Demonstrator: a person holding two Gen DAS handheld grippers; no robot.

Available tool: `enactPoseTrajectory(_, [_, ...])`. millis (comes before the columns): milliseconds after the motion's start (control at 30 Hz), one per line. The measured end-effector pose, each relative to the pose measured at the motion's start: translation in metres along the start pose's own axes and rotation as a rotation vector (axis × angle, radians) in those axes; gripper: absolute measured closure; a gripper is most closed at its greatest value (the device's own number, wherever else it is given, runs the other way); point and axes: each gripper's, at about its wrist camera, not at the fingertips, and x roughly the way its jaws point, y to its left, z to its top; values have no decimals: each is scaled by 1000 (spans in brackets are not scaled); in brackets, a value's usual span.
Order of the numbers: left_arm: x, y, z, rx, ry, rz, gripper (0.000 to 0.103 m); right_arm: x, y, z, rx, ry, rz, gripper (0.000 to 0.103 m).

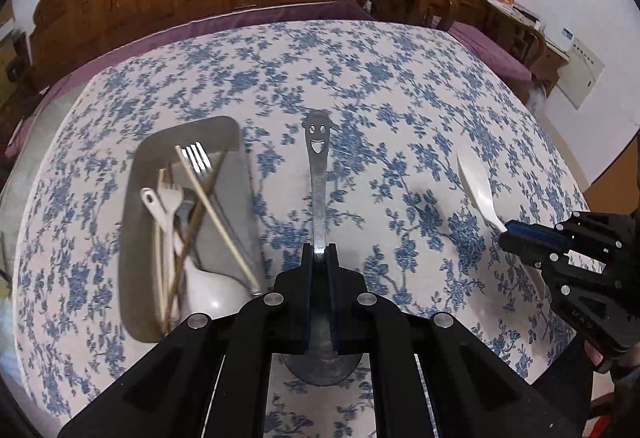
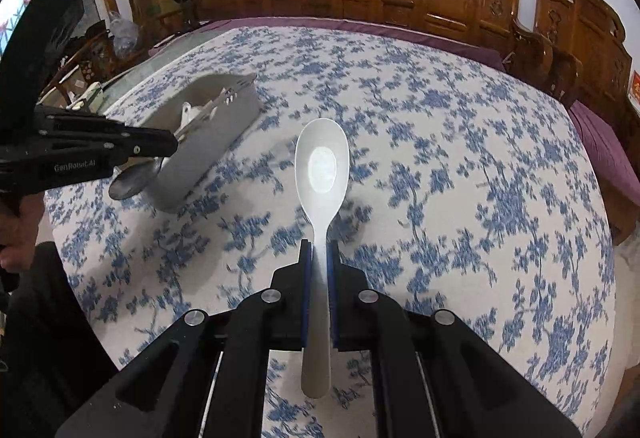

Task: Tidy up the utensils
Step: 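Carry the metal spoon into the tray with left while right carries the white spoon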

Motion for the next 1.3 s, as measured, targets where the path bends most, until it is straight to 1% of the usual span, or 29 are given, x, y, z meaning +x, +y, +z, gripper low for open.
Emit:
enactPoseTrajectory(233, [-11, 28, 2, -31, -21, 15, 98, -4, 26, 30, -26, -34, 27, 94])
enactPoseTrajectory(400, [-12, 51, 2, -55, -24, 32, 98, -1, 47, 47, -34, -46, 57, 94])
enactPoseTrajectory(700, [10, 91, -4, -117, 24, 31, 98, 21, 77, 65, -51, -29, 99, 94])
enactPoseTrajectory(1000, [21, 111, -1, -135, 33, 29, 98, 43, 94, 79, -57, -11, 125, 94])
enactPoseTrajectory(1300, [24, 119, 2, -144, 22, 22, 98, 52, 109, 92, -66, -8, 143, 94])
